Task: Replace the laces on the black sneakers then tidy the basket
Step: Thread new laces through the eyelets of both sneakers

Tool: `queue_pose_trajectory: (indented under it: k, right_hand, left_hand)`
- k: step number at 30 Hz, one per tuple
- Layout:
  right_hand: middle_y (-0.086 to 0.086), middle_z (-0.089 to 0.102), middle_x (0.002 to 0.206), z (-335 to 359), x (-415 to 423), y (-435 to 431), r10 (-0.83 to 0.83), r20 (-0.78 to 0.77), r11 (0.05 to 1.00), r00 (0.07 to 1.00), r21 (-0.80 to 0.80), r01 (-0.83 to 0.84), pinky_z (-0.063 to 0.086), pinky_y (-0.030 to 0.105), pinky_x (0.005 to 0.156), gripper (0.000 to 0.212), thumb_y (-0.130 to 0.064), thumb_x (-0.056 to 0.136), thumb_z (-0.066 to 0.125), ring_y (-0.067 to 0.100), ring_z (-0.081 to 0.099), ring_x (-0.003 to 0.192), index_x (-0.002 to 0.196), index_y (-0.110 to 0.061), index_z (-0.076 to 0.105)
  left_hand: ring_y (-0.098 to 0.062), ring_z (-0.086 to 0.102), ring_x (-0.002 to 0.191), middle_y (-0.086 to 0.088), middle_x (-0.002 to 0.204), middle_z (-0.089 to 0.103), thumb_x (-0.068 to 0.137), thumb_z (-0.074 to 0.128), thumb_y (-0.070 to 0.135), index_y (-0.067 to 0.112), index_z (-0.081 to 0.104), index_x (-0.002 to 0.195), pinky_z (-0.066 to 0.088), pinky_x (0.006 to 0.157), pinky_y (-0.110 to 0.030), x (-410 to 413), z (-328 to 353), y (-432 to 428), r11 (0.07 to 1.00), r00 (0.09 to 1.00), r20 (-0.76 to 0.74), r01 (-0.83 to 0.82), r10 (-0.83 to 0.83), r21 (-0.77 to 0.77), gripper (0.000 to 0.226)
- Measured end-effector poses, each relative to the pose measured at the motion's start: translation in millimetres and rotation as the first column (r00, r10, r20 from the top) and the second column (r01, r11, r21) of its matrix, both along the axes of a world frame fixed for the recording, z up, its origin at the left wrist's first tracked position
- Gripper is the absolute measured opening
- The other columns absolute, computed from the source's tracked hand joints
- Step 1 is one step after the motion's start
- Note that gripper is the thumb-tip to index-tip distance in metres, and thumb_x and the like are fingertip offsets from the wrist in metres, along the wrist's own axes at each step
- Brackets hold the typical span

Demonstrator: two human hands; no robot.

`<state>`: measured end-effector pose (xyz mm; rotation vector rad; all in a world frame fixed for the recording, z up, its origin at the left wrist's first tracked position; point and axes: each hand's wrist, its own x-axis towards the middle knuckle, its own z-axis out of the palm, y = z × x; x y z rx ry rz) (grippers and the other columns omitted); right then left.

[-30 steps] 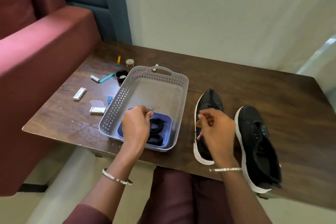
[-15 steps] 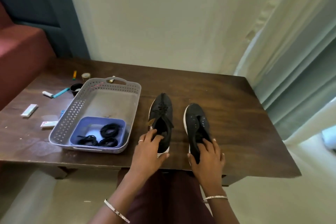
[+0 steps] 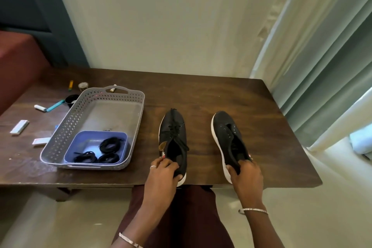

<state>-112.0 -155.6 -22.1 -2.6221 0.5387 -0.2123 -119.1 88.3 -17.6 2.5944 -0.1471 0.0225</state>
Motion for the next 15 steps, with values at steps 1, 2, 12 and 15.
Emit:
queue_pose_trajectory:
  k: [1,2,12,15]
  right_hand:
    - [0.013,0.068,0.088,1.1,0.3,-2.5,-0.007,-0.016,1.0,1.0,0.007,0.007,0.052,0.036,0.072,0.026,-0.028,0.081,0.08,0.037,0.064,0.099,0.08,-0.005,0.068]
    - [0.013,0.068,0.09,2.0,0.1,-3.0,-0.009,-0.04,1.0,0.999,0.0,0.009,0.052,0.038,0.075,0.026,-0.029,0.081,0.08,0.037,0.064,0.101,0.082,-0.005,0.069]
    - [-0.003,0.069,0.096,40.6,38.9,78.2,0.329,0.327,0.94,0.886,-0.029,-0.339,0.045,0.036,0.082,0.01,-0.017,0.089,0.069,0.025,0.058,0.098,0.098,-0.021,0.072]
    - [-0.006,0.066,0.108,28.2,61.5,105.8,0.485,0.217,0.874,0.847,-0.09,-0.478,0.045,0.037,0.087,0.022,-0.02,0.093,0.063,0.02,0.052,0.11,0.113,-0.026,0.07]
  left_hand:
    - [-0.013,0.03,0.137,0.015,0.125,0.057,0.094,0.063,0.035,0.026,0.066,0.122,0.026,0.099,-0.013,-4.6,0.4,-1.3,1.0,1.0,-0.004,0.015,-0.015,0.001,0.03]
    - [-0.013,0.03,0.137,0.016,0.125,0.057,0.094,0.063,0.036,0.028,0.066,0.122,0.025,0.097,-0.012,-9.1,0.6,-1.3,1.0,1.0,-0.009,0.027,-0.027,0.003,0.029]
    - [-0.012,0.036,0.129,0.014,0.132,0.052,0.079,0.069,0.06,0.031,0.066,0.114,0.044,0.096,-0.028,-8.2,-2.9,3.8,0.997,0.996,0.091,0.0,0.007,-0.078,0.046]
    - [-0.013,0.03,0.137,0.01,0.147,0.038,0.078,0.069,0.062,0.031,0.06,0.121,0.043,0.102,-0.032,-1.0,-7.5,3.4,0.995,0.993,0.117,0.03,-0.018,-0.097,0.054]
